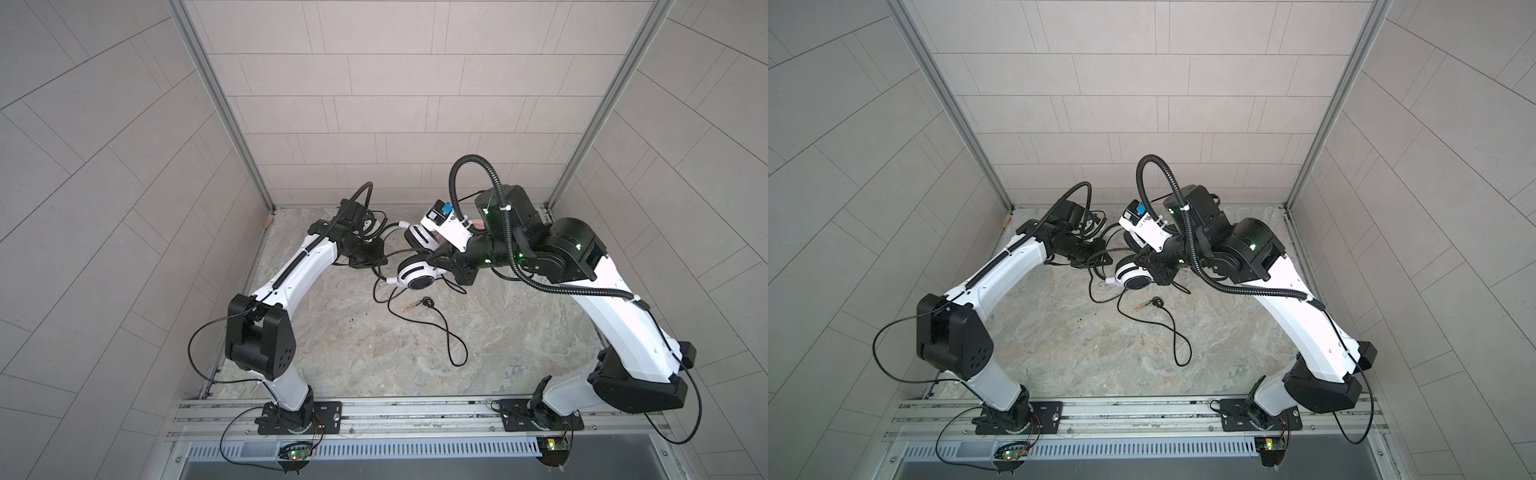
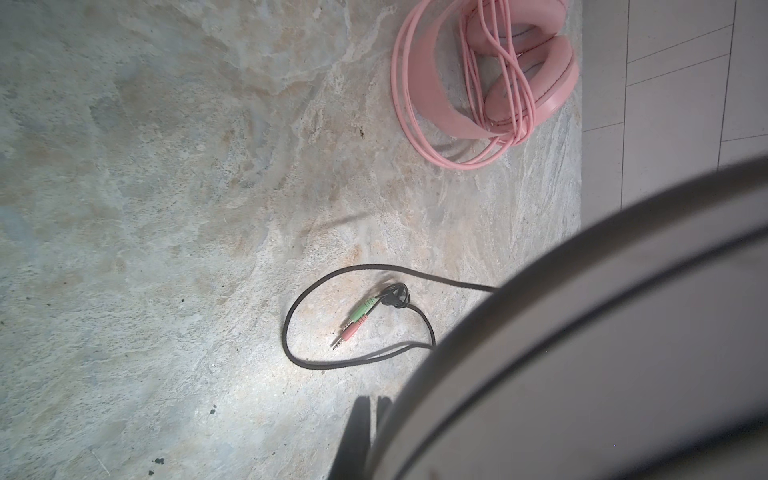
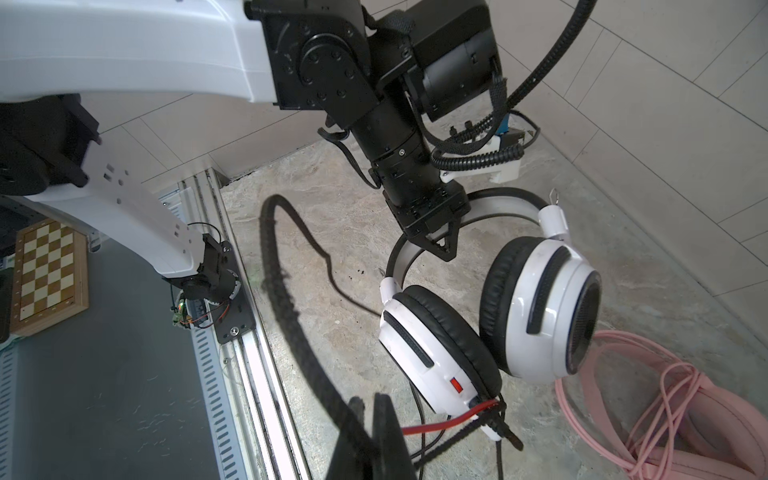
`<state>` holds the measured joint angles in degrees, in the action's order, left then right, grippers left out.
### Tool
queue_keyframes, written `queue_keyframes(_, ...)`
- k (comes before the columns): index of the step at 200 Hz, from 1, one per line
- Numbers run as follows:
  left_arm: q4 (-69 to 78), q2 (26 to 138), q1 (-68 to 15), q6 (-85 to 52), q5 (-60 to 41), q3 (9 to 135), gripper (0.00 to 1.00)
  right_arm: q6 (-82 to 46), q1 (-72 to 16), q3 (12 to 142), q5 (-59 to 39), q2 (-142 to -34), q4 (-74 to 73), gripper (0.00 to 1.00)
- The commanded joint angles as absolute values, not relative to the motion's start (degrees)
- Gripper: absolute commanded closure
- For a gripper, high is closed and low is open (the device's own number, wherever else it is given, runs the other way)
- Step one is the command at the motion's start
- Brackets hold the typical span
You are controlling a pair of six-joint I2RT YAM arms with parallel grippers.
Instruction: Wrap the headphones
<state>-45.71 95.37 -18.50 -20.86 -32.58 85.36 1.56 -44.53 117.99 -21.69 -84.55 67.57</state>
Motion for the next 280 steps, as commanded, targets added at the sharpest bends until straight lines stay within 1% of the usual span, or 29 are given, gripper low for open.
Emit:
queue_keyframes(1, -43.07, 95.17, -16.87, -22.58, -35.90, 89.51, 1.00, 3.38, -44.86, 118.63, -23.69, -83.43, 69.92, 1.00)
queue_keyframes(33, -43.22, 94.22, -16.83, -22.32, -36.96, 91.77, 1.00, 2.93, -44.74, 117.45, -16.54, -82.59, 69.58, 1.00)
queue_keyframes(64, -43.42, 90.88, -18.37, -20.35, -37.58, 88.22, 1.00, 1.35, -43.70, 117.16, -8.04, -82.27, 67.05, 1.00)
queue_keyframes(100, -43.66, 90.53, -21.39, -19.43, -42.36, 85.27, 1.00, 0.79, -43.51, 117.63, -5.79, -83.35, 63.99, 1.00)
queue_keyframes(123, -46.02, 89.60, -21.97, -17.78, -41.66, 84.91, 1.00, 1.23, -42.35, 118.21, -1.85, -84.34, 64.08, 1.00)
queue_keyframes(146, -47.06, 88.02, -21.97, -16.29, -40.45, 83.79, 1.00, 0.31, -39.32, 117.32, -1.91, -84.31, 63.34, 1.00)
queue_keyframes(163, -47.51, 88.06, -21.95, -15.32, -40.01, 83.23, 1.00, 0.18, -38.85, 116.81, -3.41, -83.69, 62.69, 1.00)
queue_keyframes(208, -48.00, 90.07, -21.69, -15.29, -38.56, 84.17, 1.00, 0.17, -39.12, 116.46, -12.36, -81.74, 62.73, 1.00)
queue_keyframes(247, -48.57, 89.48, -21.71, -13.75, -39.40, 84.47, 1.00, -0.10, -38.10, 115.21, -5.47, -80.71, 62.14, 1.00)
queue_keyframes(280, -49.23, 88.70, -21.62, -11.91, -40.92, 83.19, 1.00, -2.56, -34.10, 113.82, -4.86, -80.38, 59.97, 1.00)
